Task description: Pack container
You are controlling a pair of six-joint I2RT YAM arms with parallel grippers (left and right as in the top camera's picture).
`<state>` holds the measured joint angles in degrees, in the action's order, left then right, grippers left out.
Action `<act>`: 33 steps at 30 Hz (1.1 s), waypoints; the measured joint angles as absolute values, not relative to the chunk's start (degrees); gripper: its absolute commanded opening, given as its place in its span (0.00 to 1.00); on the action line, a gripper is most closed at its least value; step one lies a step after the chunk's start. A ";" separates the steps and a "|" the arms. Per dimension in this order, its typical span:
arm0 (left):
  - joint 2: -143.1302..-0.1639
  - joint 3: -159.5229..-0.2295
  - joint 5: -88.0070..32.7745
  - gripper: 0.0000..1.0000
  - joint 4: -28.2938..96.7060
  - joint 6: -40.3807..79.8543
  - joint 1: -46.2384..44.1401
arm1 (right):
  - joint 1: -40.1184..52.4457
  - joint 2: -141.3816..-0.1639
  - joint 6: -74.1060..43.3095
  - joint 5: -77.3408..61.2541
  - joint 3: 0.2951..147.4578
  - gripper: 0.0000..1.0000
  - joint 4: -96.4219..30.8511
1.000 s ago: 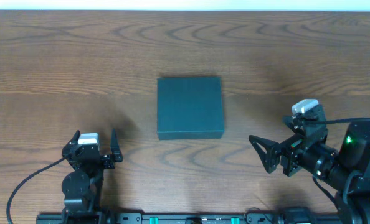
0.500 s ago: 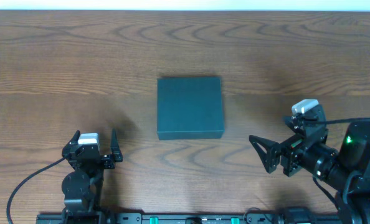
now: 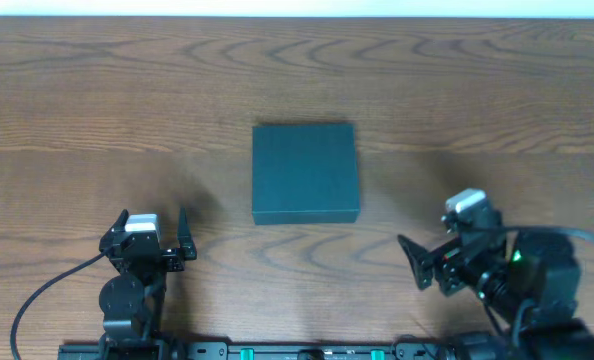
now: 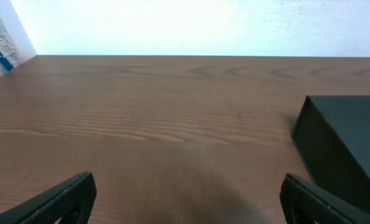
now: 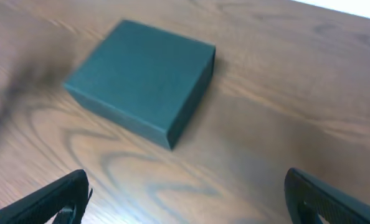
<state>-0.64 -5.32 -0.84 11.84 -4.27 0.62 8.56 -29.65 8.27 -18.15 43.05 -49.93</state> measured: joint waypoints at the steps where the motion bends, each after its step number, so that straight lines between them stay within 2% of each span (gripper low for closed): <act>1: -0.64 -5.32 -0.80 0.95 11.81 -4.27 0.62 | 8.56 -28.36 8.40 -18.02 41.04 0.99 -49.39; 14: -0.60 -5.32 -0.80 0.95 11.81 -4.27 0.64 | 8.56 -10.17 9.17 -17.96 18.61 0.99 -44.66; 33: -0.62 -5.32 -0.80 0.95 11.81 -4.27 0.64 | 8.56 -0.93 9.32 -18.87 10.46 0.99 -44.64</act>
